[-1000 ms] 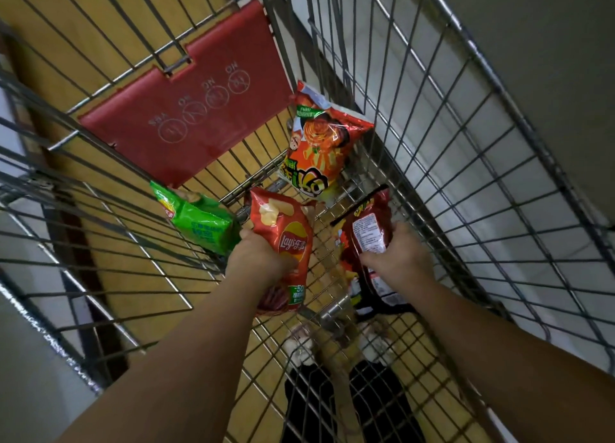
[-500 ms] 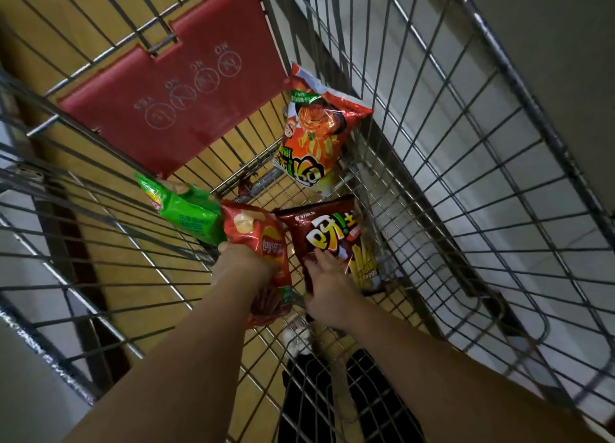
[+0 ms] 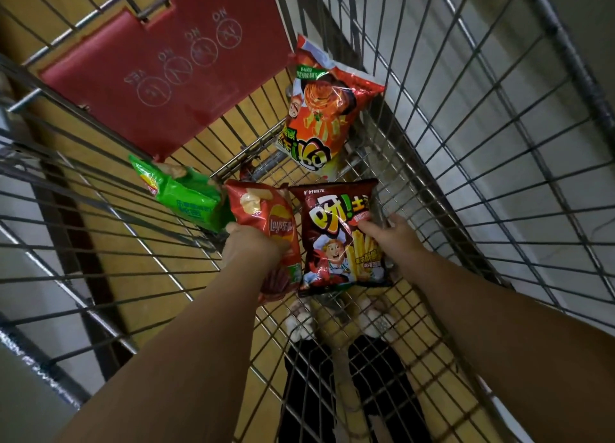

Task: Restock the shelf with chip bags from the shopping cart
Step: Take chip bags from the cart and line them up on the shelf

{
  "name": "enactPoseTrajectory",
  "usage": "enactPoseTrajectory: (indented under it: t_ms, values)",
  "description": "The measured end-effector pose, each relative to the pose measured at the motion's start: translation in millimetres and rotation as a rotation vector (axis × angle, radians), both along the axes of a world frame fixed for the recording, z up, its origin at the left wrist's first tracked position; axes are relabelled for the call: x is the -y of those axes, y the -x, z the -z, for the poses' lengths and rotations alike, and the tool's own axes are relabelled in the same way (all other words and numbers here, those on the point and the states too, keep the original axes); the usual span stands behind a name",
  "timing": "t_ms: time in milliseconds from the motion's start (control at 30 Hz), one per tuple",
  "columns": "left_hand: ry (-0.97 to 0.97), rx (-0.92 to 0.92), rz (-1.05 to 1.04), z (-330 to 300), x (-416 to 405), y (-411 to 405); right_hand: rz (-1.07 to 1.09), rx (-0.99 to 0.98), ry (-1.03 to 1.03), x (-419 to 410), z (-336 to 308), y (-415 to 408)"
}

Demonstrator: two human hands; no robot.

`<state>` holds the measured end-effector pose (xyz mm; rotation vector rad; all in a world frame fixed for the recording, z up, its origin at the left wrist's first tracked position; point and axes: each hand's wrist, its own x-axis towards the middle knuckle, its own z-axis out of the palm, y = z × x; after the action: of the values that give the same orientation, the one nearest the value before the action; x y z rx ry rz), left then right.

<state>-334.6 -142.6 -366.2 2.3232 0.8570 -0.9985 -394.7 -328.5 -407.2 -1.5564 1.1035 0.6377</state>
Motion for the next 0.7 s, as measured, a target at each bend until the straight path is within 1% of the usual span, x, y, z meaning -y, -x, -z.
enactPoseTrajectory:
  t_ms: [167,300,367,533,700]
  values:
    - [-0.009,0.004,0.08,-1.2,9.3,-2.1,0.024,-0.016,-0.107,-13.5,11.8,-2.1]
    - [-0.041,0.016,0.153,-1.1,16.9,-4.6,0.024,-0.062,-0.135,-17.2,10.7,-9.7]
    - [-0.045,0.028,0.175,-1.3,22.4,-3.4,0.002,-0.061,-0.103,-21.7,7.5,-14.8]
    - [-0.082,0.044,0.145,-4.8,24.3,3.3,-0.096,0.046,0.04,-43.2,0.4,-22.3]
    - [-0.111,0.08,0.135,-21.6,21.4,7.4,-0.197,0.11,0.156,-49.0,-24.2,-19.4]
